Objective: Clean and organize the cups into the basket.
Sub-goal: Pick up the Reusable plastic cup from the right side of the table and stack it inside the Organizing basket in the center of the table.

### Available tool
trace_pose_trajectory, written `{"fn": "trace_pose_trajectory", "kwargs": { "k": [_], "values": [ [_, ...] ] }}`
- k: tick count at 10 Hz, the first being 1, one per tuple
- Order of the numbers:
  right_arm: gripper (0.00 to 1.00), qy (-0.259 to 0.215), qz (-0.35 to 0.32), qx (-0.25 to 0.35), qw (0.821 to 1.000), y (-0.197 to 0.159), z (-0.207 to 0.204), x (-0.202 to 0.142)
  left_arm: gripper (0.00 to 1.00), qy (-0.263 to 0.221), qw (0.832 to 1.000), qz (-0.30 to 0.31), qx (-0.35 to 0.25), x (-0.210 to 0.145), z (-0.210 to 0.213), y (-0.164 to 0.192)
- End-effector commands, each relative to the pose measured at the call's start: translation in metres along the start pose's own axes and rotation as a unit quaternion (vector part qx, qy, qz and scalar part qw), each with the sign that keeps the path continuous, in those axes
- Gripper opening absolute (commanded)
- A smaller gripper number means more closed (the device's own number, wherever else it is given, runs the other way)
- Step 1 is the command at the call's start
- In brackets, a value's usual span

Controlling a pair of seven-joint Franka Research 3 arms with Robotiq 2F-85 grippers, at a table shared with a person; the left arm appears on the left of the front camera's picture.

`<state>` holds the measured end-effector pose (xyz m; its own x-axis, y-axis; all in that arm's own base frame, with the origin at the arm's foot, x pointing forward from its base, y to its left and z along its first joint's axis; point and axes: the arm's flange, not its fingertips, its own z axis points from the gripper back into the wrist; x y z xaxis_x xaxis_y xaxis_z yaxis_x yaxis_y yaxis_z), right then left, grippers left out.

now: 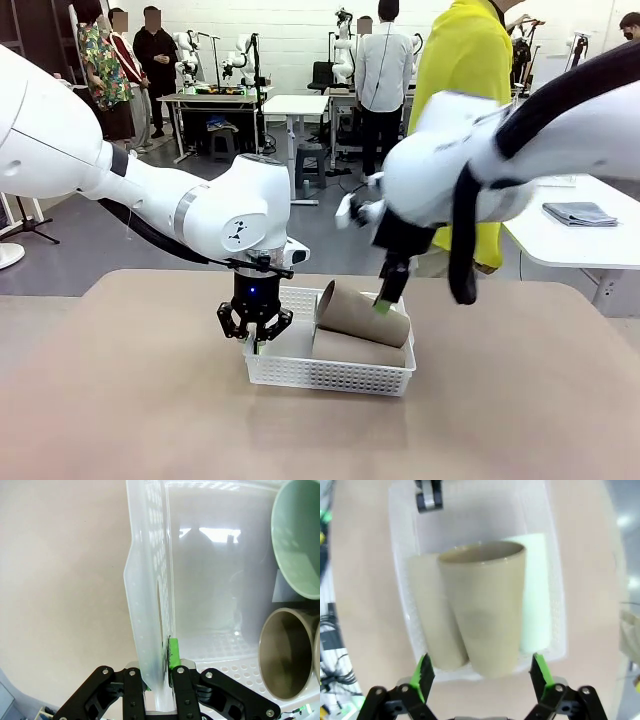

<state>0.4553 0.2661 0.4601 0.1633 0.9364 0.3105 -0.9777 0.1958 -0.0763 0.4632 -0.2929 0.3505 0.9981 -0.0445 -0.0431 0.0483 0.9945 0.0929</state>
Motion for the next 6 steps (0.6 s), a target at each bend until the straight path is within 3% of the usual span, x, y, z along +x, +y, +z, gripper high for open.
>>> {"fn": "trace_pose_trajectory", "kwargs": {
  "k": [1,3,4,6],
  "values": [
    [1.0,-0.092,0.0,-0.013,0.996,0.026,0.047,-0.093,0.03,-0.005,1.0,-0.007,0.004,0.0,0.001,0.001],
    [1.0,-0.179,-0.006,-0.006,0.984,0.034,0.074,-0.179,0.03,-0.005,1.0,-0.007,0.004,0.0,0.001,0.001],
    [1.0,-0.218,0.021,0.0,0.976,0.035,0.077,-0.217,0.03,-0.005,1.0,-0.007,0.004,0.0,0.001,0.001],
    [1.0,-0.274,0.005,-0.004,0.962,0.036,0.076,-0.275,0.03,-0.005,1.0,-0.007,0.004,0.0,0.001,0.001]
  ]
}}
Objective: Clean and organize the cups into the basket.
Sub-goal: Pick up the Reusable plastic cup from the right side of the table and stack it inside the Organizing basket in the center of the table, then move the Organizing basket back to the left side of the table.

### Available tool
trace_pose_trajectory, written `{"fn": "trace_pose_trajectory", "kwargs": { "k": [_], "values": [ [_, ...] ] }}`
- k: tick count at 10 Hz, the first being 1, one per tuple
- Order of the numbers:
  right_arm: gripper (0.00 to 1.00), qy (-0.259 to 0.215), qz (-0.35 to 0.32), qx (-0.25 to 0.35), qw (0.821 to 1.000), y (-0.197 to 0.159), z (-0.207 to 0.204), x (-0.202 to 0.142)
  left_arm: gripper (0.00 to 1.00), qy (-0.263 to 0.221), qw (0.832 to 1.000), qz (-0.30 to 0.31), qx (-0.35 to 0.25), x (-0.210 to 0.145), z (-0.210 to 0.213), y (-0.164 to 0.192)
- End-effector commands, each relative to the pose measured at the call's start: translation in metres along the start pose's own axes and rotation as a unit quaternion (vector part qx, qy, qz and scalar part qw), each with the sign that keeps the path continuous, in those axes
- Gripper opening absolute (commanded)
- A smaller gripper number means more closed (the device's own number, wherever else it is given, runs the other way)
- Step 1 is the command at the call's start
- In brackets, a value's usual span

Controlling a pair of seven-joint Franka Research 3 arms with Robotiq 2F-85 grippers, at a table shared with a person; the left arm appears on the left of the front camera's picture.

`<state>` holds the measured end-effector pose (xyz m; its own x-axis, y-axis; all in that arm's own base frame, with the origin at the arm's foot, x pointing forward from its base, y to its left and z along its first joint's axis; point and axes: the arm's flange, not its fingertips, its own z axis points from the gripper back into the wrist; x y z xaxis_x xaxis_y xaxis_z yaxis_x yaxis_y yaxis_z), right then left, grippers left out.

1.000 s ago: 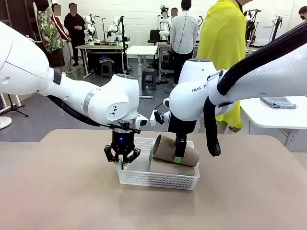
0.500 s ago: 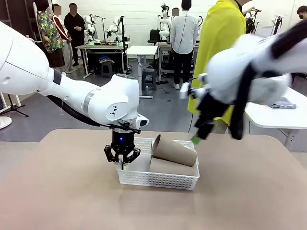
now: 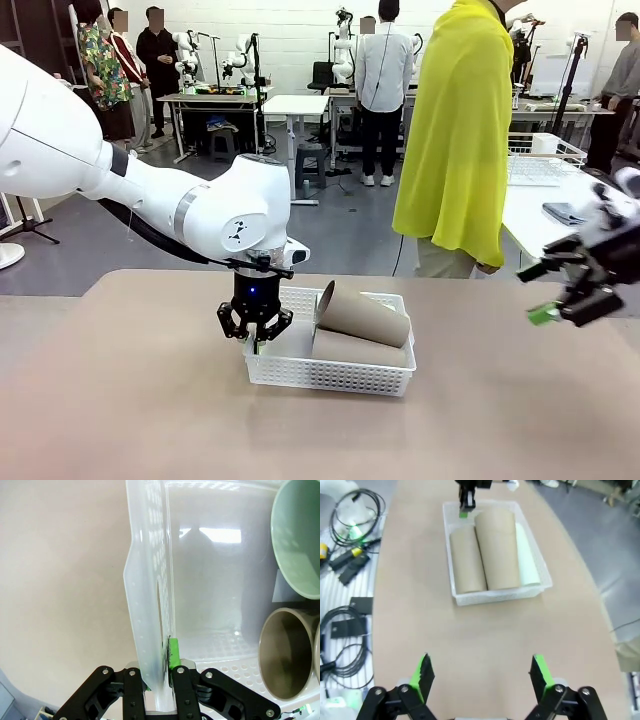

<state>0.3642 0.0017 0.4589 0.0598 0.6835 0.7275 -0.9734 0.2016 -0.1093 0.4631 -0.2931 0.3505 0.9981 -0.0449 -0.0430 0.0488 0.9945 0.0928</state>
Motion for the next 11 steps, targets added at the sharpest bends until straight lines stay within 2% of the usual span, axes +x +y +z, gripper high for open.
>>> {"fn": "trace_pose_trajectory", "kwargs": {
  "k": [1,2,3,4,11],
  "values": [
    [1.0,-0.045,-0.008,0.001,0.999,0.002,0.005,-0.03,0.03,-0.005,1.0,-0.007,0.004,0.0,0.001,0.001],
    [1.0,-0.052,-0.007,-0.005,0.999,0.005,0.01,-0.037,0.03,-0.005,1.0,-0.007,0.004,0.0,0.001,0.001],
    [1.0,-0.027,-0.017,-0.026,0.999,0.005,0.007,-0.034,0.03,-0.005,1.0,-0.007,0.004,0.0,0.001,0.001],
    [1.0,-0.035,-0.008,-0.005,0.999,-0.004,0.02,-0.035,0.03,-0.005,1.0,-0.007,0.004,0.0,0.001,0.001],
    [1.0,-0.035,-0.008,-0.005,0.999,-0.004,0.02,-0.035,0.03,-0.005,1.0,-0.007,0.004,0.0,0.001,0.001]
  ]
}}
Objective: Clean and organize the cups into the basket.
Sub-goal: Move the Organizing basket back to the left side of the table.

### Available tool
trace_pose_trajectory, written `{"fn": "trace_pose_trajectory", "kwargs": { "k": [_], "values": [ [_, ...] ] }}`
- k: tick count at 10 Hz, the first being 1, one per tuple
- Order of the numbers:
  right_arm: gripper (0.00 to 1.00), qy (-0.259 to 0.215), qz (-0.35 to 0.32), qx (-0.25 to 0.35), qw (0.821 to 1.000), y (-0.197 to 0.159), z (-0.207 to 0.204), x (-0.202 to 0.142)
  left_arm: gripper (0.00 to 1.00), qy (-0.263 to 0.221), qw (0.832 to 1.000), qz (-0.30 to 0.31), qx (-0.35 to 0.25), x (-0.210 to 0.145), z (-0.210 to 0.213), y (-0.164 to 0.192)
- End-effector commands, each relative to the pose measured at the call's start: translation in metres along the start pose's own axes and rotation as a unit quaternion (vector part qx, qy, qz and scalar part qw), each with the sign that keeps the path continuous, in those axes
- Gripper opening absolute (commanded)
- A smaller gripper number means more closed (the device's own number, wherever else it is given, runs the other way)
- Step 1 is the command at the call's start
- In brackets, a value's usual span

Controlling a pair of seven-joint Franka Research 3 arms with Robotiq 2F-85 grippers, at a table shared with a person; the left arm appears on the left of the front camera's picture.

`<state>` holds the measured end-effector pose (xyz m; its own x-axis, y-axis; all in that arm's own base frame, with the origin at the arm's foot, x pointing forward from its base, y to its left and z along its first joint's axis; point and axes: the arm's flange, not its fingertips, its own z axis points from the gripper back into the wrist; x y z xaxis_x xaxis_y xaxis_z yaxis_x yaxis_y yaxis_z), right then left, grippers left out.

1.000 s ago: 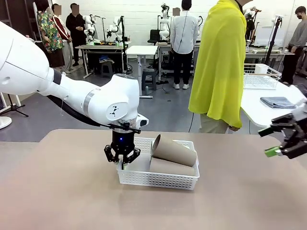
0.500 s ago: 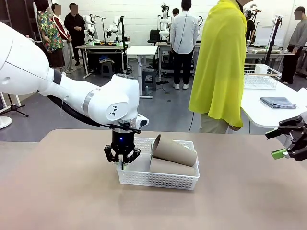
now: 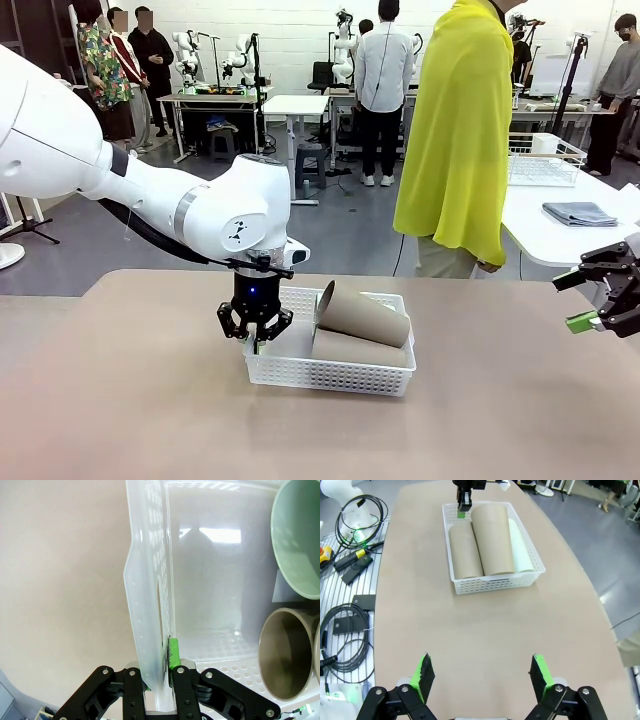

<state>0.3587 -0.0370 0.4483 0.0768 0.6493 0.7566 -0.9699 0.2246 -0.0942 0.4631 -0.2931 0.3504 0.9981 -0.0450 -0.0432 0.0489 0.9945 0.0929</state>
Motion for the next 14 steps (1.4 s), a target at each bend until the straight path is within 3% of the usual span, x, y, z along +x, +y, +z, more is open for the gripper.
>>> {"fn": "trace_pose_trajectory", "kwargs": {
  "k": [1,5,6,8,12,14],
  "values": [
    [1.0,-0.015,0.005,-0.001,1.0,-0.002,-0.001,0.0,0.03,-0.005,1.0,-0.007,0.004,0.0,0.001,0.001],
    [1.0,0.001,0.0,0.0,1.0,0.0,0.0,0.0,0.03,-0.005,1.0,-0.007,0.004,0.0,0.001,0.001],
    [1.0,-0.029,-0.092,-0.017,0.995,0.009,0.022,-0.019,0.03,-0.005,1.0,-0.007,0.004,0.0,0.001,0.001],
    [1.0,-0.086,-0.174,-0.003,0.981,0.01,0.044,-0.04,0.03,-0.005,1.0,-0.007,0.004,0.0,0.001,0.001],
    [1.0,-0.066,-0.316,0.086,0.942,0.001,0.059,-0.064,0.03,-0.005,1.0,-0.007,0.004,0.0,0.001,0.001],
    [1.0,-0.068,-0.378,0.066,0.921,-0.005,0.089,-0.085,0.03,-0.005,1.0,-0.007,0.004,0.0,0.001,0.001]
  ]
}}
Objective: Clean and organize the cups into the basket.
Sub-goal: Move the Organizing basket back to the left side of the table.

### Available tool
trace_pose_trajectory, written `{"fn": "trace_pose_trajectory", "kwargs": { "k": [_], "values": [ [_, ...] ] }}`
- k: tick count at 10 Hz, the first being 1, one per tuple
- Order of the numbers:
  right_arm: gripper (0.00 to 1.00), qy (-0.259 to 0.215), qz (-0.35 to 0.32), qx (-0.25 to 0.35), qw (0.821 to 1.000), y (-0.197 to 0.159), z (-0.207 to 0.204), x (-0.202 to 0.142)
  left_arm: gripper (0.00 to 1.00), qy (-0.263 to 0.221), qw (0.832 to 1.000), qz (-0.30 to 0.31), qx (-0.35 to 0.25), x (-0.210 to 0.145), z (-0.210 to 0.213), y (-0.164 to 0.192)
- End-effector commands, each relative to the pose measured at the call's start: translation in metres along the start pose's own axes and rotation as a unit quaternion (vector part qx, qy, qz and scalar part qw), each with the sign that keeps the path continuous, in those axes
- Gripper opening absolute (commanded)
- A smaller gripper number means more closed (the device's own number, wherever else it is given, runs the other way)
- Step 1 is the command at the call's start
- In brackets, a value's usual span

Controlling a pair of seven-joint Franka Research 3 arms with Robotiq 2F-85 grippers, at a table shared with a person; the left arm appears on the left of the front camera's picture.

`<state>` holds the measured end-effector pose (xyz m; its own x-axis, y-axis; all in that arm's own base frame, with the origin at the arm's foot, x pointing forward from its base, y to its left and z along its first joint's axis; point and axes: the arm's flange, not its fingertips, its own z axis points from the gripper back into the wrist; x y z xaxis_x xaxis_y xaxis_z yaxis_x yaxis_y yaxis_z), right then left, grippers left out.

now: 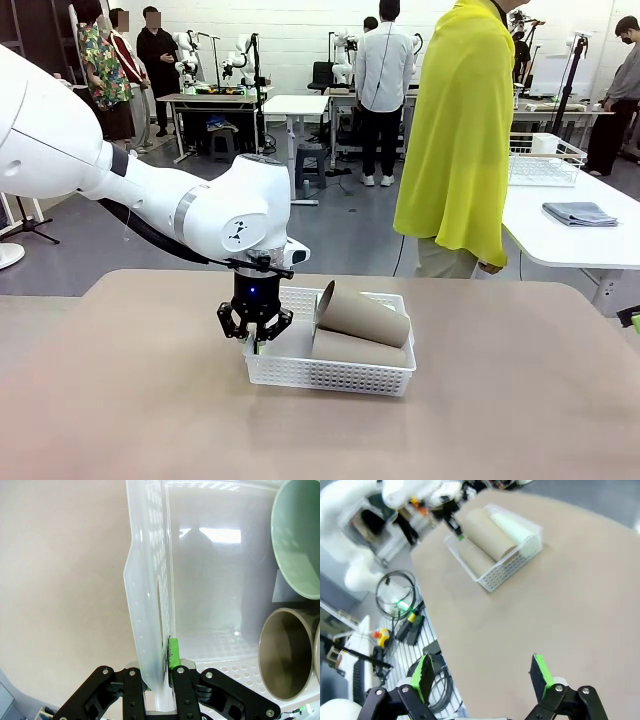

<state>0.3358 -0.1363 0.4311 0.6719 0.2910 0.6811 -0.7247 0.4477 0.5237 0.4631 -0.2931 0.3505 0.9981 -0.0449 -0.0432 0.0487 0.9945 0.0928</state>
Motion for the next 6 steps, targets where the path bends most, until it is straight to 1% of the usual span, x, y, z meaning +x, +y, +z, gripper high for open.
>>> {"fn": "trace_pose_trajectory", "kwargs": {
  "k": [1,2,3,6],
  "values": [
    [1.0,-0.018,-0.049,-0.022,0.998,-0.005,0.039,-0.004,0.03,-0.005,1.0,-0.007,0.004,0.0,0.001,0.001],
    [1.0,-0.028,-0.042,-0.033,0.998,-0.003,0.047,-0.006,0.03,-0.005,1.0,-0.007,0.004,0.0,0.001,0.001],
    [1.0,-0.011,-0.025,-0.013,1.0,-0.006,0.02,-0.004,0.03,-0.005,1.0,-0.007,0.004,0.0,0.001,0.001],
    [1.0,-0.011,-0.025,-0.013,1.0,-0.006,0.02,-0.004,0.03,-0.005,1.0,-0.007,0.004,0.0,0.001,0.001]
  ]
}}
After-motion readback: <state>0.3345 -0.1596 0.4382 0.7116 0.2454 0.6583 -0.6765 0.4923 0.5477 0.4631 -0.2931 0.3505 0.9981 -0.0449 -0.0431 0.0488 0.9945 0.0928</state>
